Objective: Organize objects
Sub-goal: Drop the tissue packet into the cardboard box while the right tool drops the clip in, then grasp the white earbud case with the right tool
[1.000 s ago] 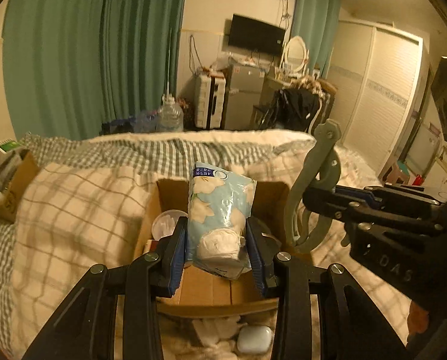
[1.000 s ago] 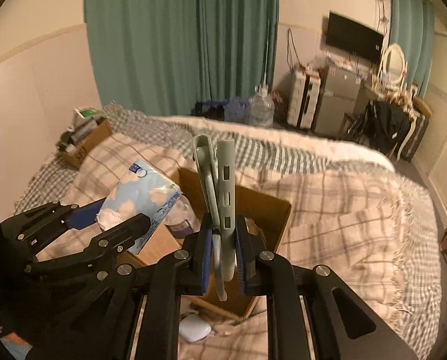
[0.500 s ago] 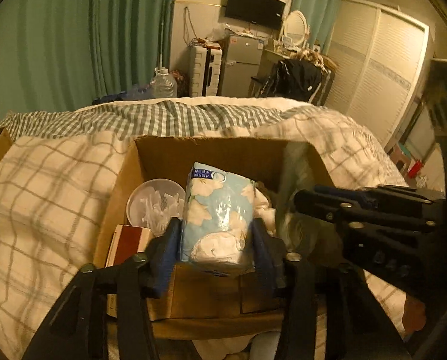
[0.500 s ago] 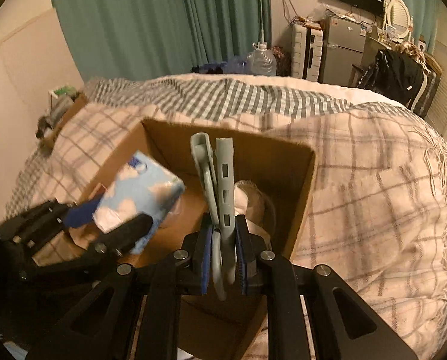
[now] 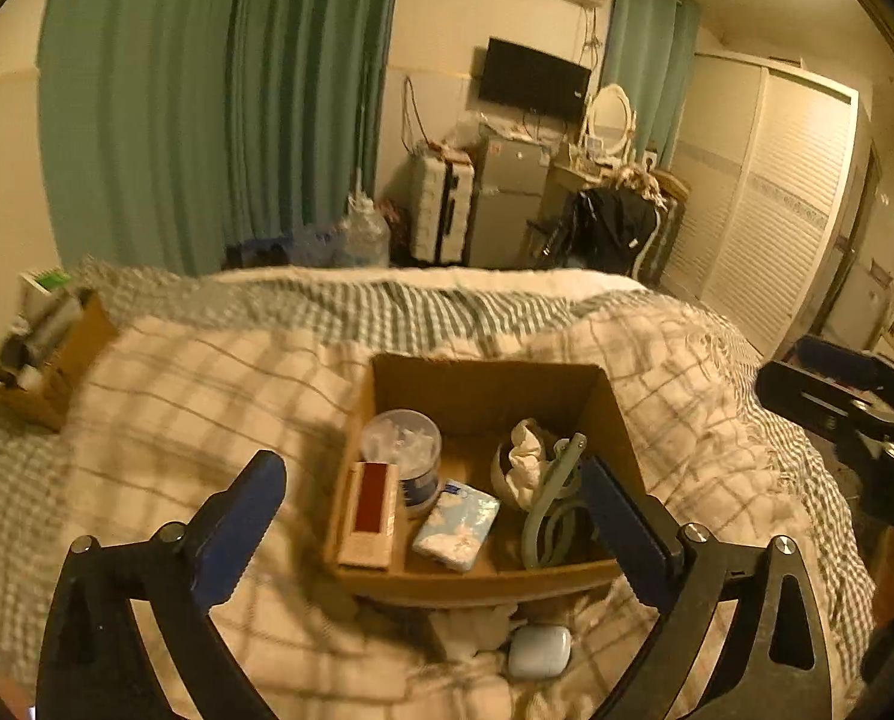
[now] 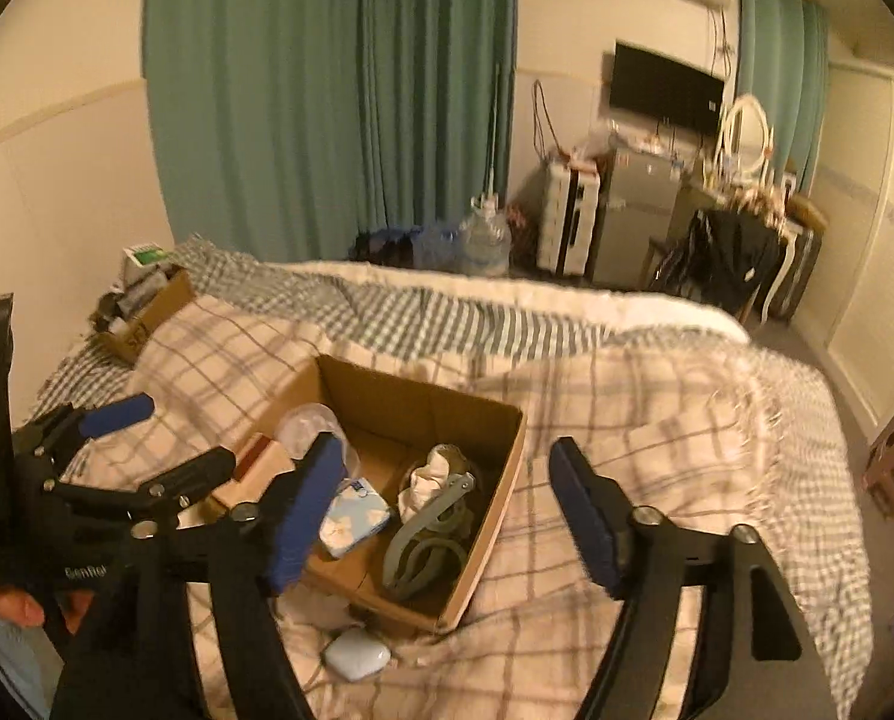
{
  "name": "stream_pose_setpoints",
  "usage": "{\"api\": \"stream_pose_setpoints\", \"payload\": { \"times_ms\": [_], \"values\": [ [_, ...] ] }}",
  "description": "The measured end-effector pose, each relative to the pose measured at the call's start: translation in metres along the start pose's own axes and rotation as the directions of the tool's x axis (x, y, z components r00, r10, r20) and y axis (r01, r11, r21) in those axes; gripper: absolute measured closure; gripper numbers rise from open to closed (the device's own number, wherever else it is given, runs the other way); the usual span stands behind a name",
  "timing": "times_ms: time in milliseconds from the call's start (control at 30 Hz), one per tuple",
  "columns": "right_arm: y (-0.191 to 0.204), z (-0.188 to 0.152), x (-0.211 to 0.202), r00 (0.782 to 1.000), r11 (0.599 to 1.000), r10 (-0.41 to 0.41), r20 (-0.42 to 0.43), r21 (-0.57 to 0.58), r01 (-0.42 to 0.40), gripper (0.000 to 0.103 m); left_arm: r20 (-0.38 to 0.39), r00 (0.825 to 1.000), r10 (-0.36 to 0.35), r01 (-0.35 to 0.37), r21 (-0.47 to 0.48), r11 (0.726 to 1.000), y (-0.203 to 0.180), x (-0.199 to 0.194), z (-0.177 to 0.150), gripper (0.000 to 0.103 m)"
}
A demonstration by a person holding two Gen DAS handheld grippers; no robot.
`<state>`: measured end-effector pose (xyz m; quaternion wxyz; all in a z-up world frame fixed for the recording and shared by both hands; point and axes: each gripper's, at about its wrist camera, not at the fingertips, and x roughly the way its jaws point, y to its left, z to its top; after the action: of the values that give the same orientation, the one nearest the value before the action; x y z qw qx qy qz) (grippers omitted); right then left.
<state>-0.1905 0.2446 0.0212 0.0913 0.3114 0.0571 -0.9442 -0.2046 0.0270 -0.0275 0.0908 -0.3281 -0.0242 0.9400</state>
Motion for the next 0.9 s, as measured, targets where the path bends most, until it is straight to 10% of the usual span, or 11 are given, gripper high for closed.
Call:
{"api": "stream_pose_setpoints", "payload": {
  "times_ms": [467,900],
  "values": [
    [0.046,-0.036,-0.09,0.996,0.996,-0.04,0.074,-0.077,0.046,0.009,0.057,0.993,0.101,-0.102,0.007,0.995,0.015,-0.094,-0.038,0.0],
    [0.064,-0.119,0.03,0.99,0.993,-0.011,-0.139,-0.115,-0.005,0.009,-0.111,0.976,0.186,-0.19,-0.023,0.982,0.024,-0.011,-0.12,0.0]
  ]
}}
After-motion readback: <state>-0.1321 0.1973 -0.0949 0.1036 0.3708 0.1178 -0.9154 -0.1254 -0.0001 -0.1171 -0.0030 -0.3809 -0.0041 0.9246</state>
